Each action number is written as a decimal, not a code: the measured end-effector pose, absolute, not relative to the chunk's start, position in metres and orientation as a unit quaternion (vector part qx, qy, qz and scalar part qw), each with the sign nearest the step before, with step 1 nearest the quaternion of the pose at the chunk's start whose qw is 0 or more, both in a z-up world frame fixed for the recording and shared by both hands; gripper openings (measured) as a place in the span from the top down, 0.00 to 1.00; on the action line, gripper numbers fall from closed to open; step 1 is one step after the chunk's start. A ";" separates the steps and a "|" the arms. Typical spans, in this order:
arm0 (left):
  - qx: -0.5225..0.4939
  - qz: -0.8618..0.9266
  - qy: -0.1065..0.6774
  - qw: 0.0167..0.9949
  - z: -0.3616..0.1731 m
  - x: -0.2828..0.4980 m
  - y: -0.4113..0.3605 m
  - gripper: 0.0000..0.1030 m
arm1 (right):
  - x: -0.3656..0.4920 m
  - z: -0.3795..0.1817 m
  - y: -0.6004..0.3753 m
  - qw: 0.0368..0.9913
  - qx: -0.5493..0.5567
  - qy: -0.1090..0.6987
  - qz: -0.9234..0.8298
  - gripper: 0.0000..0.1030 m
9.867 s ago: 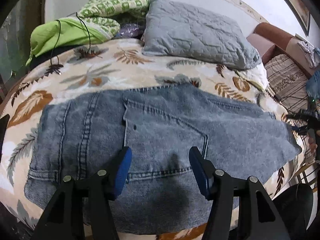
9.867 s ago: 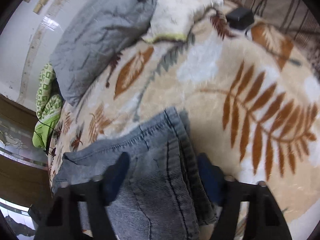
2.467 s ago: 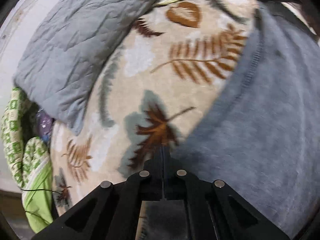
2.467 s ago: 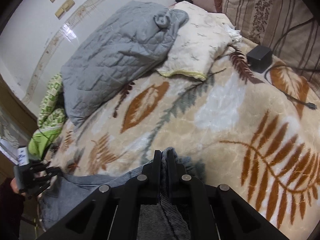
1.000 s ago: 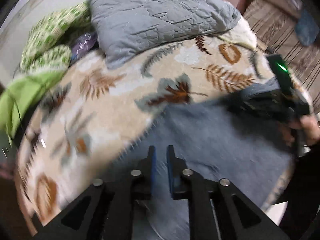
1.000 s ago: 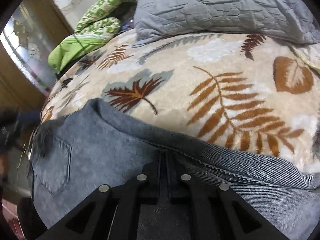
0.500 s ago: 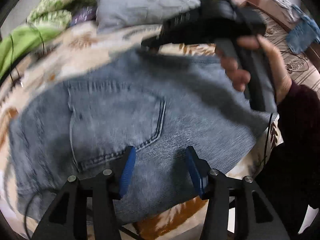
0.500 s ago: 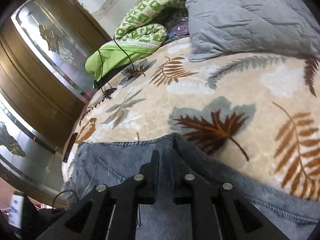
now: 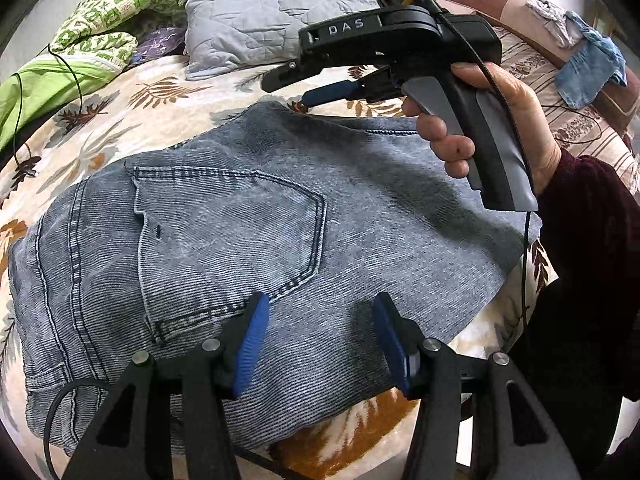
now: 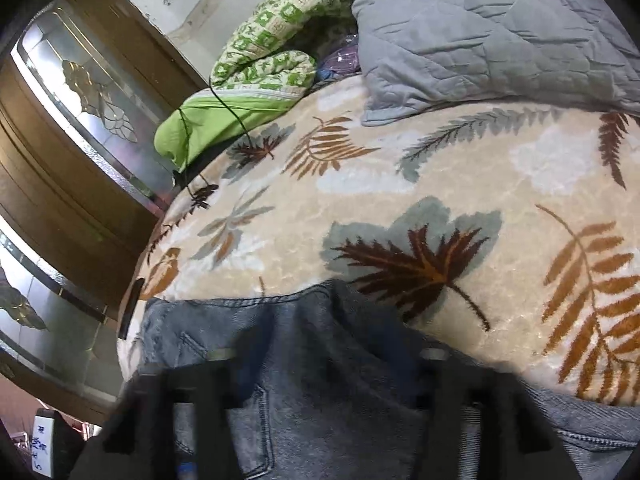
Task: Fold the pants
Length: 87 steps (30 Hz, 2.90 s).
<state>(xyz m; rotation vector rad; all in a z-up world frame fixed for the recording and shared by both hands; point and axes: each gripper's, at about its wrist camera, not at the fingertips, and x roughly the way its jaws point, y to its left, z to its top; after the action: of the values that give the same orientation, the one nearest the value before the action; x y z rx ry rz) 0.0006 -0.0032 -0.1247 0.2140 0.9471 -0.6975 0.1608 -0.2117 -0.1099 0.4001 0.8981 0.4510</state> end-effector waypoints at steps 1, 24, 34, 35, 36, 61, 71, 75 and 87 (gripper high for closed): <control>0.102 -0.330 0.444 0.827 -0.125 0.000 -0.003 0.47 | 0.161 -0.110 -0.210 0.856 0.191 0.430 0.216 0.39; 0.189 -0.305 0.412 0.838 -0.134 0.004 -0.022 0.44 | 0.202 -0.147 -0.181 0.843 0.158 0.483 0.178 0.95; 0.157 -0.270 0.439 0.842 -0.137 0.033 -0.030 0.44 | 0.208 -0.150 -0.187 0.851 0.190 0.461 0.164 0.96; 0.157 -0.268 0.439 0.843 -0.136 0.032 -0.030 0.44 | 0.205 -0.148 -0.192 0.851 0.208 0.451 0.169 0.95; 0.153 -0.268 0.440 0.843 -0.136 0.030 -0.030 0.44 | 0.202 -0.145 -0.199 0.849 0.230 0.439 0.183 0.92; 0.166 -0.300 0.416 0.842 -0.125 -0.010 -0.022 0.42 | 0.175 -0.159 -0.229 0.843 0.242 0.460 0.142 0.99; 0.104 -0.266 0.363 0.887 -0.088 -0.007 0.030 0.35 | 0.092 -0.086 -0.275 0.878 0.232 0.395 0.139 0.91; 0.063 -0.199 0.369 0.906 -0.085 0.011 0.062 0.26 | 0.033 -0.093 -0.316 0.877 0.243 0.403 0.101 0.91; 0.042 -0.047 0.454 0.889 -0.122 0.050 0.097 0.13 | -0.053 -0.153 -0.473 0.843 0.322 0.424 -0.083 0.98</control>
<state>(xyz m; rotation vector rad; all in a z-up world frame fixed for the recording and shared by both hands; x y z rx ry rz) 0.0502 0.0973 -0.1224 0.0865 0.9441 -0.0981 -0.0525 -0.4729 -0.1526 0.6802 0.8949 -0.1744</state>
